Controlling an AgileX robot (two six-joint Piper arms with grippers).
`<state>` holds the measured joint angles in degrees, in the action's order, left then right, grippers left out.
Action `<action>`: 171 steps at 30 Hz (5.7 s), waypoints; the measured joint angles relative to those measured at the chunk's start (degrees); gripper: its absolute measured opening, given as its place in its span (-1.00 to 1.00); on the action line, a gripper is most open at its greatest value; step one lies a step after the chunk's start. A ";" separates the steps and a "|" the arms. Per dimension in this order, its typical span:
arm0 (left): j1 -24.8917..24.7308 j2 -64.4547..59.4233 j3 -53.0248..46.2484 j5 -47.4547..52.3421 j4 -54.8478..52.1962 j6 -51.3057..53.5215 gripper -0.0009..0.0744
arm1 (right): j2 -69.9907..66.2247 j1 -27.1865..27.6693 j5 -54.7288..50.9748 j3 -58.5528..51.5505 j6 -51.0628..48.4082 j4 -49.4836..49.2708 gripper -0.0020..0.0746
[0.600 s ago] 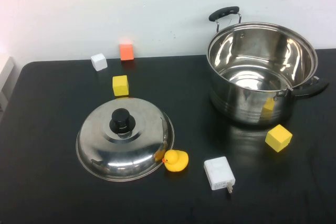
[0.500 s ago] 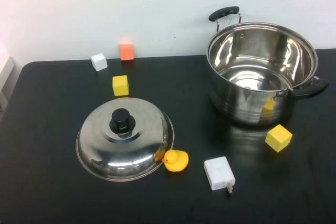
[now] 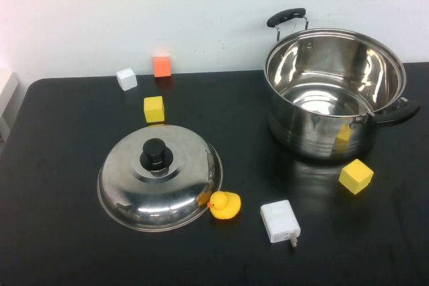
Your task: Cover the pot
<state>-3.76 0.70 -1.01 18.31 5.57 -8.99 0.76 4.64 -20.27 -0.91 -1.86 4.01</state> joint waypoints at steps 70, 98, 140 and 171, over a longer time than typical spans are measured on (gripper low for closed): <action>0.00 0.10 -0.11 -40.21 3.53 -2.34 -0.98 | 0.00 0.00 0.00 0.00 0.00 0.00 -0.95; 0.00 -34.34 20.11 -49.79 -5.27 -0.21 -0.94 | 0.00 0.00 0.00 0.00 0.14 0.00 -0.95; -12.05 -105.54 36.62 -65.07 -18.72 -3.02 0.35 | 0.00 0.00 0.00 0.00 0.75 0.00 -0.95; -17.87 -90.09 54.64 -49.41 -30.41 -12.79 -0.12 | 0.00 0.00 0.00 0.00 0.81 0.00 -0.95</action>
<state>-21.63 -89.39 53.64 -31.10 -24.84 -21.78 0.76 4.64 -20.27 -0.91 -1.05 4.01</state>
